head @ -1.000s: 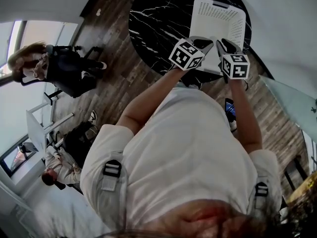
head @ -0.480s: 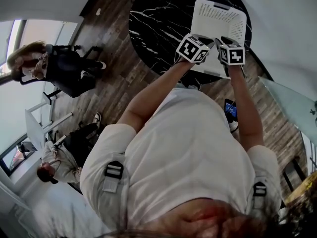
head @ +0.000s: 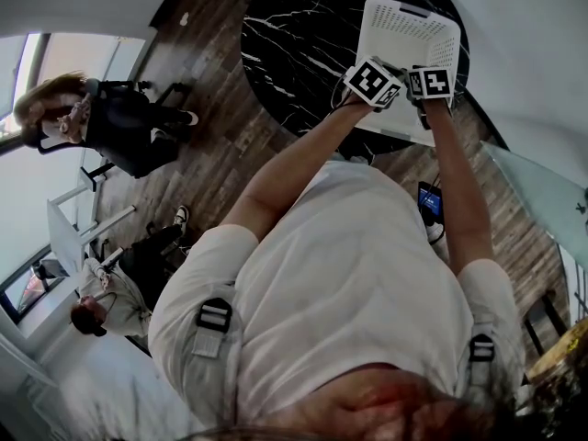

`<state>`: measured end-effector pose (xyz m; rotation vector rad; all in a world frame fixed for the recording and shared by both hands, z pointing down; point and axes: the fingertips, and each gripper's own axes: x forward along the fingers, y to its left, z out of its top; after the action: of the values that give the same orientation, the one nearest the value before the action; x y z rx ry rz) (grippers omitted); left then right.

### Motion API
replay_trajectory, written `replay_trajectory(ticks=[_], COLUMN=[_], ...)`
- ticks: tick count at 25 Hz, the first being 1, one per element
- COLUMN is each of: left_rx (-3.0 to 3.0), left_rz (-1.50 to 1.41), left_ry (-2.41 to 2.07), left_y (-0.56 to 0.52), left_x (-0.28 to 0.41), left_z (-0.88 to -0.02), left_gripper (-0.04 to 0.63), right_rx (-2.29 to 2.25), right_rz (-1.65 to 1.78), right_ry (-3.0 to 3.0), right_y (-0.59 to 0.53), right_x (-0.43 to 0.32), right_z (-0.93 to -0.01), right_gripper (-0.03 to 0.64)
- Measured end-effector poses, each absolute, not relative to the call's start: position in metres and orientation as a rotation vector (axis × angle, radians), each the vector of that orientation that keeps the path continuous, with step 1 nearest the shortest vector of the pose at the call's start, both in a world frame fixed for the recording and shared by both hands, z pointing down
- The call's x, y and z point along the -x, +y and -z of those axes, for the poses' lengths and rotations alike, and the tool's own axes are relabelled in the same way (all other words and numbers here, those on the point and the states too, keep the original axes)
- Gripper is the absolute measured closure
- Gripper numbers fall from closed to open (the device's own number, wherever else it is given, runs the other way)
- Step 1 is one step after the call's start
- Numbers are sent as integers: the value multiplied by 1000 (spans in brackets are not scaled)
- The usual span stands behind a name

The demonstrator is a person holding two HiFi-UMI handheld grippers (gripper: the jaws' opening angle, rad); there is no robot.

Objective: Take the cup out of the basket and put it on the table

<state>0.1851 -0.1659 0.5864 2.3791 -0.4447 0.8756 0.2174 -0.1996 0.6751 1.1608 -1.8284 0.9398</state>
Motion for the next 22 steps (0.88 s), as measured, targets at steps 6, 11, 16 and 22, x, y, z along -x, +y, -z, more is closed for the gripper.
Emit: replay_trajectory(ticks=[6,11,16,22], left_rx=[-2368,-2366,-2363,-2364], left_rz=[-883,-863,-859,-872], left_ry=[-478,-507,-516,-508], left_y=[-175,-180,-182,-178], left_x=[-185,-185,-184,-185], left_z=[-588,-588,-586,-587], left_gripper=[589,589,589,589], right_rx=[-1091,-1097,-1100,-1095], right_rz=[-976,-1032,-1079,-1098], right_ry=[-1774,-1755,-1756,-1760], right_y=[-199,-200,-203,-201], right_x=[-213,-215,-213,-212], right_z=[-689,-702,-707,-710], right_gripper=[488,488,489,545])
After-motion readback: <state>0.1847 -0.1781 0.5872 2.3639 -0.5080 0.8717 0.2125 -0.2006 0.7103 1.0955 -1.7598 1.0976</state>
